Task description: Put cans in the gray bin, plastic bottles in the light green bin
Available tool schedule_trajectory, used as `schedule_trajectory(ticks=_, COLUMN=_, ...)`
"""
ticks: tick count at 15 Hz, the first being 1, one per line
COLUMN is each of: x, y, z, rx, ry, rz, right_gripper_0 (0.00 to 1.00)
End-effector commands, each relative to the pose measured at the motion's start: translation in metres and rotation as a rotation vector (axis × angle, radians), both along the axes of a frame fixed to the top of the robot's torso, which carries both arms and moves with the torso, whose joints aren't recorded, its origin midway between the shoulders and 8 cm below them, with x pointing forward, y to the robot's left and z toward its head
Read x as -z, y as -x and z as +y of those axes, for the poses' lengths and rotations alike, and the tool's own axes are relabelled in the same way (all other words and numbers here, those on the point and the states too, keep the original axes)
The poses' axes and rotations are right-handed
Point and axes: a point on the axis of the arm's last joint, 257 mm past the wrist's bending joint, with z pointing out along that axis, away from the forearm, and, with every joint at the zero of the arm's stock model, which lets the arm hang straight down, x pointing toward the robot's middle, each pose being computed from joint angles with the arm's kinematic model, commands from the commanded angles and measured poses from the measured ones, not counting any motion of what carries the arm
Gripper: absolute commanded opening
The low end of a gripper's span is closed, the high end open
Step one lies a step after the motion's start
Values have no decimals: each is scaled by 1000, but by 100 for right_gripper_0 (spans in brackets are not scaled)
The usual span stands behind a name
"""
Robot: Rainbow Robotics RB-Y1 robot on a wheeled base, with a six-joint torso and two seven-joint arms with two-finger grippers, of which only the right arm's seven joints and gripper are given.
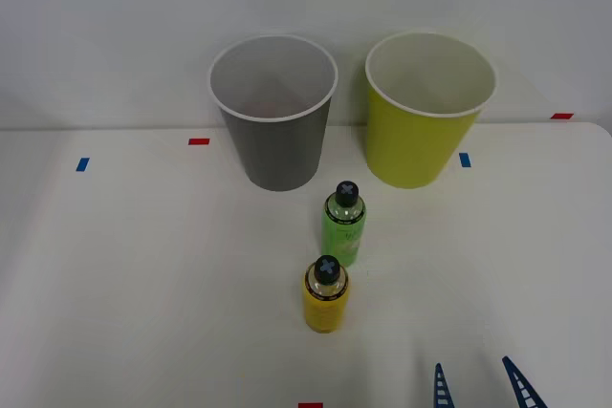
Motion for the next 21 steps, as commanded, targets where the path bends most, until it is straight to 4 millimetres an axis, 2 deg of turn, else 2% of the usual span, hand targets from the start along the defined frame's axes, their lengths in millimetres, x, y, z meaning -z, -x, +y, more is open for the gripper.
schedule_trajectory(ticks=1, x=0, y=0, z=0, rx=0, ry=0, rz=0, right_gripper_0=82)
schedule_trajectory(ticks=17, x=0, y=0, z=0, rx=0, ry=0, rz=0, right_gripper_0=82)
schedule_trajectory(ticks=18, x=18, y=3, z=-1, rx=-7, ry=12, rz=44, right_gripper_0=82)
schedule_trajectory(ticks=19, x=18, y=3, z=-1, rx=-14, ry=16, rz=37, right_gripper_0=82)
schedule_trajectory(ticks=21, x=6, y=2, z=2, rx=-45, ry=34, rz=-11, right_gripper_0=82)
